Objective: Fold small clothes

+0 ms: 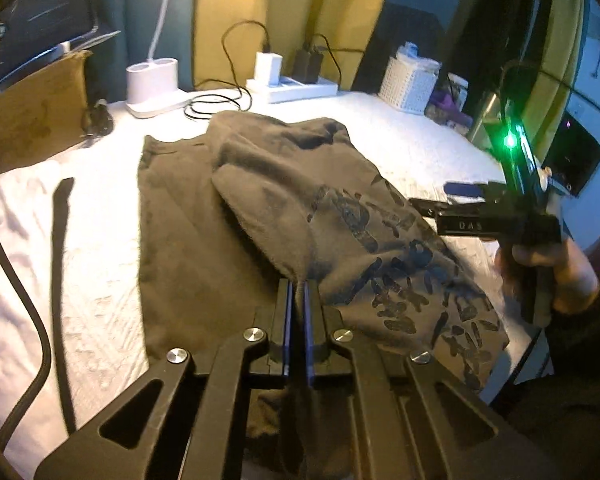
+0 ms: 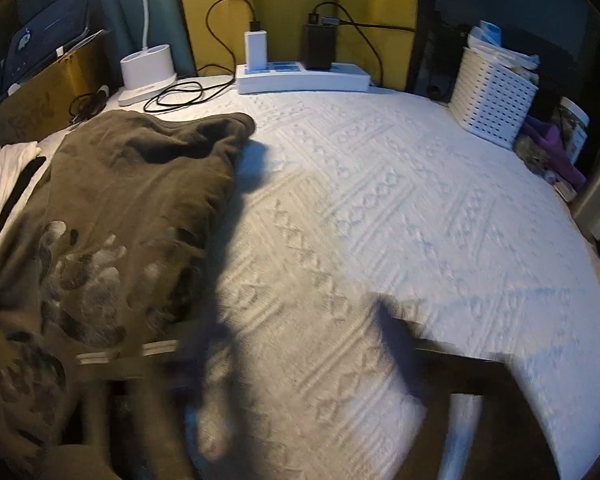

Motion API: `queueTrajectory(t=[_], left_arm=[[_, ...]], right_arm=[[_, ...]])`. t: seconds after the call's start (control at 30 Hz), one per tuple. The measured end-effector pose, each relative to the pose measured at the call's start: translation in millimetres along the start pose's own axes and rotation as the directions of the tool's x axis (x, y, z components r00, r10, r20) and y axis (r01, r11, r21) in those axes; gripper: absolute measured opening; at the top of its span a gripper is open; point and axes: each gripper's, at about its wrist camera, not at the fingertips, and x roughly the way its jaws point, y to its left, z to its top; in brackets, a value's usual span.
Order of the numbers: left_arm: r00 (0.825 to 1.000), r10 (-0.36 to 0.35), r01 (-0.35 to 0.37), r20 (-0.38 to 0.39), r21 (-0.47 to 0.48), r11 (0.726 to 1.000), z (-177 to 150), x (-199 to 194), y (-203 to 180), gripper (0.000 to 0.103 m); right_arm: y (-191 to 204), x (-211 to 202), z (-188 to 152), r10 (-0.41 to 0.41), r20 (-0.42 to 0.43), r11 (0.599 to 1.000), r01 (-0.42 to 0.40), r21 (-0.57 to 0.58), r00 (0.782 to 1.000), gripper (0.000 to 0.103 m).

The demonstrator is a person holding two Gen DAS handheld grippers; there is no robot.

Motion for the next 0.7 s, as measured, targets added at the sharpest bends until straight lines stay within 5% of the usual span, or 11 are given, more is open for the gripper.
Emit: queueTrajectory(t=[0.23, 0.37, 0.43, 0.5, 0.7], left_arm=[[1.0, 0.031, -0.031, -0.006, -0.073, 0.997, -16, -14, 19, 0.002], [0.999, -0.041, 0.037, -0.029, -0.116, 0.993, -23, -19, 21, 0.004], [0.998, -0.058, 0.055, -0.027, -0.093, 0.994, -28, -23, 14, 0.022], [0.996, -0.086, 0.083, -0.029, -0.087, 0.993, -32, -25, 7, 0.063], [0.995, -0.096, 0.096, -0.038, -0.003, 0.995, -43, -19, -7, 0.063]], right_arm=[[-7, -20, -13, 0.031, 0.03, 0.999, -0.032, 0.032, 0.999, 0.09], [-1, -42, -25, 0.095, 0.068, 0.995, -0.097, 0.028, 0.993, 0.09], [3, -51, -34, 0.123, 0.071, 0.992, -0.125, 0.026, 0.99, 0.09], [8, -57, -46, 0.157, 0.062, 0.987, -0.159, 0.027, 0.986, 0.089], [25, -69, -76, 0.216, 0.037, 0.976, -0.217, 0.018, 0.976, 0.066]])
